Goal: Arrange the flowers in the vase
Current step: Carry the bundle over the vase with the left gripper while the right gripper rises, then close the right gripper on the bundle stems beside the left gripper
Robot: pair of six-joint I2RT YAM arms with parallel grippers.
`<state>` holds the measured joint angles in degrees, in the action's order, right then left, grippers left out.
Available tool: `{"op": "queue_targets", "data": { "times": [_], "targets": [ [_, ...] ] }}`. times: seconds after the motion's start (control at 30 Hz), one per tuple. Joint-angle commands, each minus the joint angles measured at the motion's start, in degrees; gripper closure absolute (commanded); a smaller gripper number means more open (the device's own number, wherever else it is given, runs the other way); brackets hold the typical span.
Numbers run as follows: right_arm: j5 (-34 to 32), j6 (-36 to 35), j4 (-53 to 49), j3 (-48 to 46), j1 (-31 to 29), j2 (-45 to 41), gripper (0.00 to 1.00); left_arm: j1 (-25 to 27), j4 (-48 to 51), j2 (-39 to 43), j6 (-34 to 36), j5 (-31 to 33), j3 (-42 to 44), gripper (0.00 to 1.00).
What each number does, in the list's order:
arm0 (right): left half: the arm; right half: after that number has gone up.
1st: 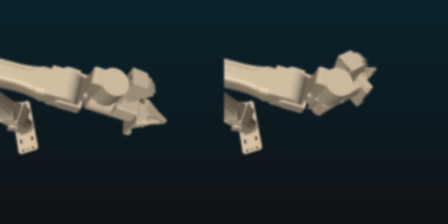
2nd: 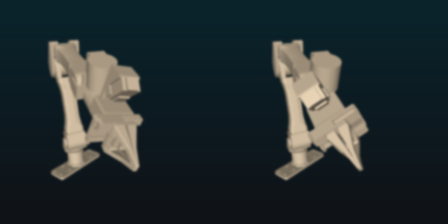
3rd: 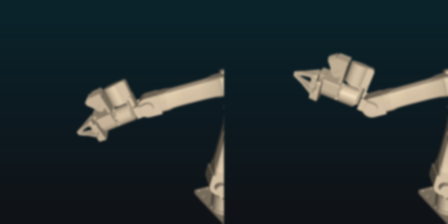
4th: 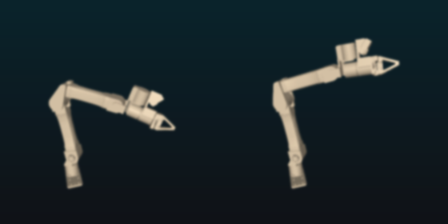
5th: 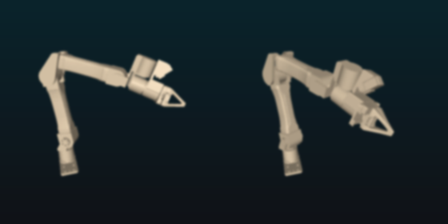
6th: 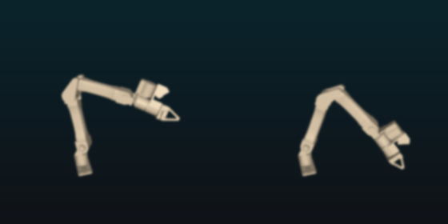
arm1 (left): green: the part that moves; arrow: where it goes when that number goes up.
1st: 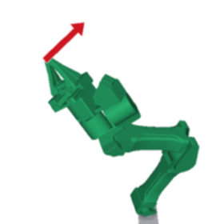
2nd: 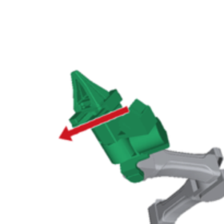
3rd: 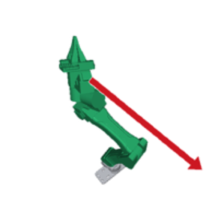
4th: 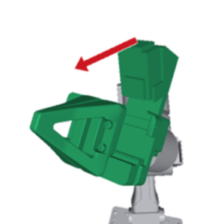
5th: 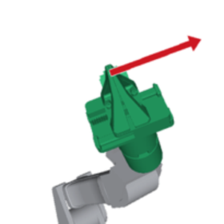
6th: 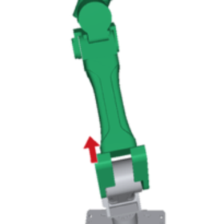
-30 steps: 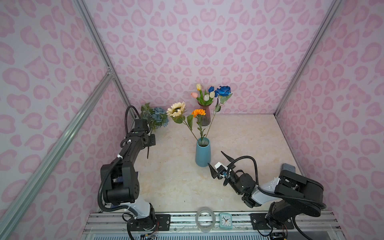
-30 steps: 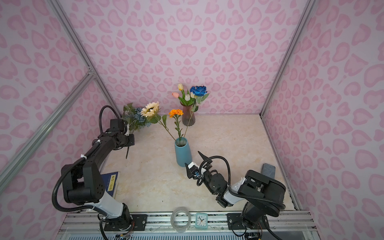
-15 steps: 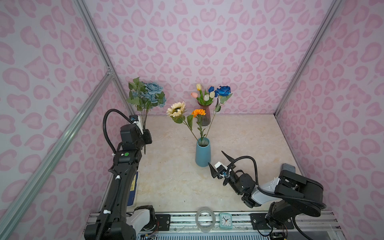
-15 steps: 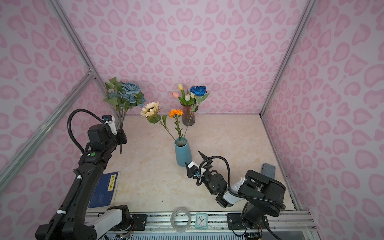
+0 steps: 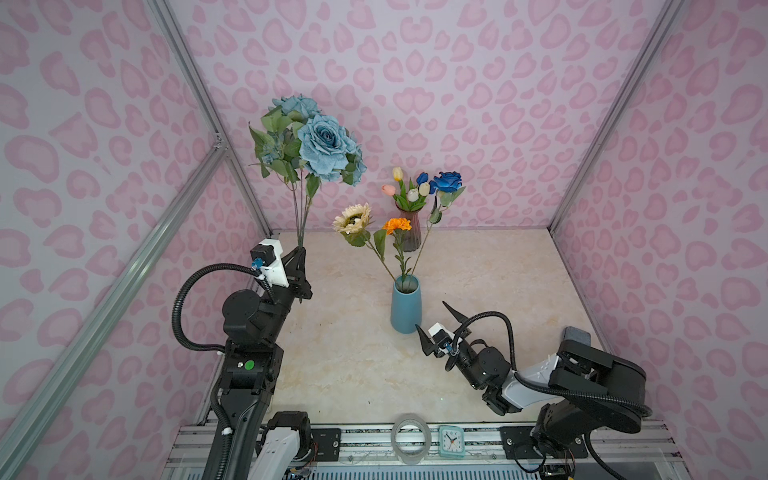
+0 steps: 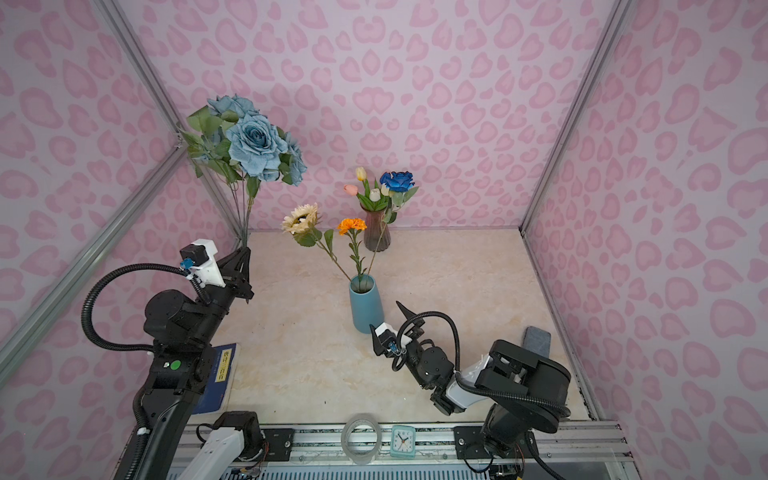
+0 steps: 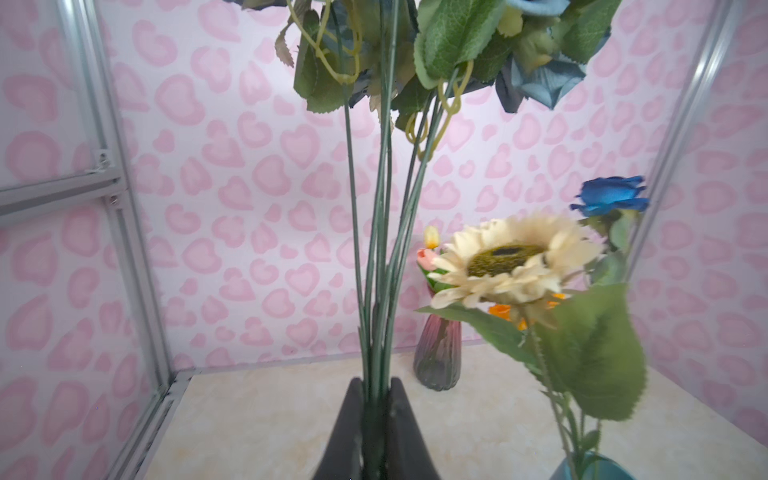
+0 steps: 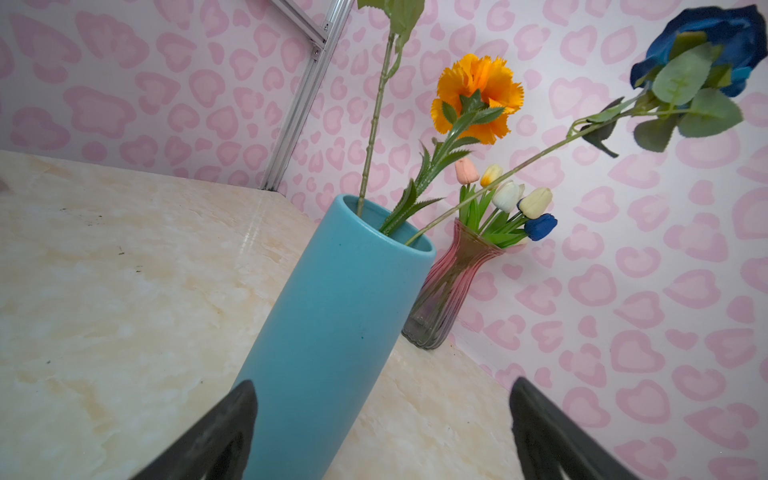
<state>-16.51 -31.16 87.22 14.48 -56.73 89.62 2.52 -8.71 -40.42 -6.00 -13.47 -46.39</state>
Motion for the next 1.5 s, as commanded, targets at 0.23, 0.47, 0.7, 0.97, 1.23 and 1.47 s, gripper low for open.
{"op": "queue_targets", "data": {
  "times": [0.23, 0.47, 0.7, 0.97, 1.23, 1.47],
  "targets": [
    [-1.0, -0.9, 2.2, 0.3, -0.6, -0.7, 0.06, 8.1, -20.9, 4.9, -5.6, -12.5, 7.6, 0.97],
    [6.7, 4.1, -26.6, 9.3, 0.7, -18.8, 0.04, 14.7, -25.9, 4.0, -8.2, -16.5, 8.0, 0.97],
    [29.7, 21.0, -49.1, 23.6, 7.4, -34.3, 0.02, 21.7, -35.9, 1.5, -12.0, -17.4, 9.4, 0.97],
    [49.5, 26.8, -55.9, 35.1, 8.8, -32.1, 0.36, 26.6, -42.6, -3.2, -11.9, -18.2, 9.9, 0.97],
    [57.7, 33.3, -55.6, 45.3, 8.6, -23.7, 0.45, 27.8, -44.7, -6.9, -11.5, -19.0, 9.7, 0.97],
    [61.0, 36.5, -59.9, 53.6, 8.5, -16.8, 0.43, 28.1, -45.4, -8.4, -11.2, -18.9, 10.0, 0.97]
  ]
}}
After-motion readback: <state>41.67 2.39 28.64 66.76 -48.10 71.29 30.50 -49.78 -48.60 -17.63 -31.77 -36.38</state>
